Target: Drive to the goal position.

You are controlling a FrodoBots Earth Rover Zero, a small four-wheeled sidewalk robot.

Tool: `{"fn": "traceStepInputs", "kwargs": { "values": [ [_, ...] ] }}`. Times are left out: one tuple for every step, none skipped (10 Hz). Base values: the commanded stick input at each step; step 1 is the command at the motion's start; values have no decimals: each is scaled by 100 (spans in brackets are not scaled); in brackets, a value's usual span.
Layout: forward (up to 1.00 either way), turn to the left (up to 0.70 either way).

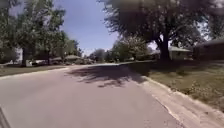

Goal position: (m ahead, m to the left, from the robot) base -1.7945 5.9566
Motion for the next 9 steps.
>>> {"fn": "traceStepInputs", "kwargs": {
  "values": [
    [70,0],
    [70,0],
    [70,0],
    [70,0],
    [70,0],
    [70,0],
    [70,0],
    [70,0],
    [70,0]
  ]
}}
